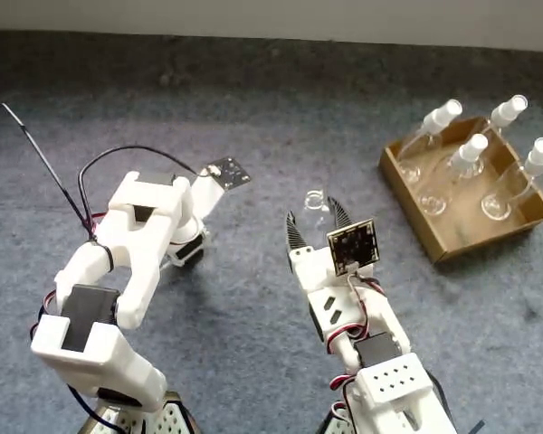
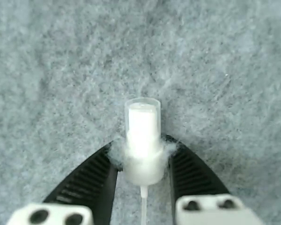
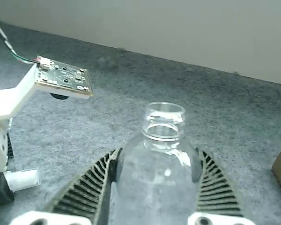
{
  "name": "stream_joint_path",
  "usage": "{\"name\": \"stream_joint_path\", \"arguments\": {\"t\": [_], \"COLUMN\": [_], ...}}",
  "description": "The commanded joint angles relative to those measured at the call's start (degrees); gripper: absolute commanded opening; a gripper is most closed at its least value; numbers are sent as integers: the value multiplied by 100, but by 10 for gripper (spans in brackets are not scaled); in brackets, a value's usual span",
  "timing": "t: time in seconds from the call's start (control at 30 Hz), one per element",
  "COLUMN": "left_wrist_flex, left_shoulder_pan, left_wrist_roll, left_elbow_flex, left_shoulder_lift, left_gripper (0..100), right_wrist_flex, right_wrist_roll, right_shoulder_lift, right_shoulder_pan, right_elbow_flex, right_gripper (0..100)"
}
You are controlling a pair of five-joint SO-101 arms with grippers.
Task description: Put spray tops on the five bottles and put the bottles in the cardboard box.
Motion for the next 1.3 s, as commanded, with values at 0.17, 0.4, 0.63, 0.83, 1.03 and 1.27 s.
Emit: {"name": "stream_joint_path", "arguments": {"t": [0.17,0.4,0.63,0.83,1.03,1.27], "left_wrist_flex": [-62,-35,-62,-105,-756,-1187], "left_shoulder_pan": [-66,-84,286,778,884,901], "left_wrist_roll": [-35,-35,88,1723,2163,3367], "left_elbow_flex": [-488,-1121,-1095,-1103,-1095,-1095], "left_shoulder_lift": [-215,-752,-2246,-3371,-4022,-4505], "left_gripper": [5,5,5,5,5,5], "right_wrist_flex": [-145,-145,-145,-145,-145,-145], "right_wrist_roll": [53,62,70,62,53,53], "right_shoulder_lift": [4,4,4,4,-4,-4], "right_shoulder_pan": [-48,-48,-48,-66,-382,-971], "right_elbow_flex": [-22,-22,-22,-22,-22,-13], "right_gripper": [159,159,159,159,159,159]}}
